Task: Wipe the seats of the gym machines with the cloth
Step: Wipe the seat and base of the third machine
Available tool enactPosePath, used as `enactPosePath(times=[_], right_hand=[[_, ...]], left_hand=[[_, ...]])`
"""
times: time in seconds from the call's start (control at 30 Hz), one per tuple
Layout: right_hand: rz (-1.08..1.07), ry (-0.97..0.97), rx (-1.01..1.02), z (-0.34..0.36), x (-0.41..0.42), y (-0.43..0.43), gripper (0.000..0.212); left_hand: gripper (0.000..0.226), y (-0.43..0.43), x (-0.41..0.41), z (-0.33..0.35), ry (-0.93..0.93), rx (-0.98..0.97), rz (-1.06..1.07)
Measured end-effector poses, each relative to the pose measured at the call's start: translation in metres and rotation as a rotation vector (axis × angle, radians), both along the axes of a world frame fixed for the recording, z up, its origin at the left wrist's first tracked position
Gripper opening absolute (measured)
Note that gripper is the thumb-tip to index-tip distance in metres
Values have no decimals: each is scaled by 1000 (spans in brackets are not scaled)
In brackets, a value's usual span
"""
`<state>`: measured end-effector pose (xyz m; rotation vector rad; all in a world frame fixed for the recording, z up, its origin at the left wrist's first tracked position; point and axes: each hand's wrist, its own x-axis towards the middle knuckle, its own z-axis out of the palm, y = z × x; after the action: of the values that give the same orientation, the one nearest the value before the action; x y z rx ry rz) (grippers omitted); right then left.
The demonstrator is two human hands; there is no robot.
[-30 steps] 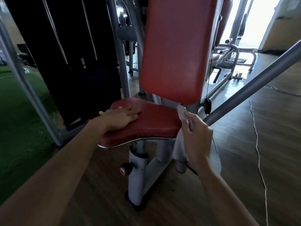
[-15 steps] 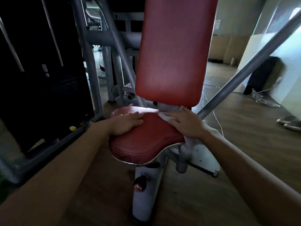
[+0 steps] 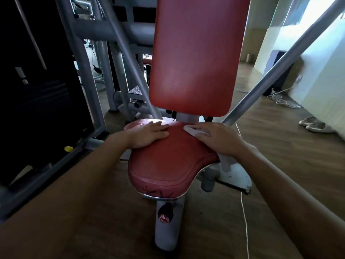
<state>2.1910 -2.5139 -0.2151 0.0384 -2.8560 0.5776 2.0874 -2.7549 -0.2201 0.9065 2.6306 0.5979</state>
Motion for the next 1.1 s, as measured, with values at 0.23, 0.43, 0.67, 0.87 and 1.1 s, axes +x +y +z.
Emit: enactPosePath(times=[0.23, 0.43, 0.67, 0.87, 1.1], right_hand=[[-29, -4, 67, -7, -23, -1, 43], [-108, -10, 60, -4, -26, -13, 41], [-216, -121, 59, 3, -16, -24, 61], [-282, -191, 12, 13, 6, -44, 92], [-334, -28, 29, -3, 45, -75, 50]], left_hand=[[57, 1, -11, -3, 104, -161, -29], [86, -2, -20, -13, 127, -108, -64], [55, -2, -18, -15, 189, -75, -102], [59, -6, -24, -16, 160, -76, -156], [63, -7, -21, -12, 149, -63, -165]])
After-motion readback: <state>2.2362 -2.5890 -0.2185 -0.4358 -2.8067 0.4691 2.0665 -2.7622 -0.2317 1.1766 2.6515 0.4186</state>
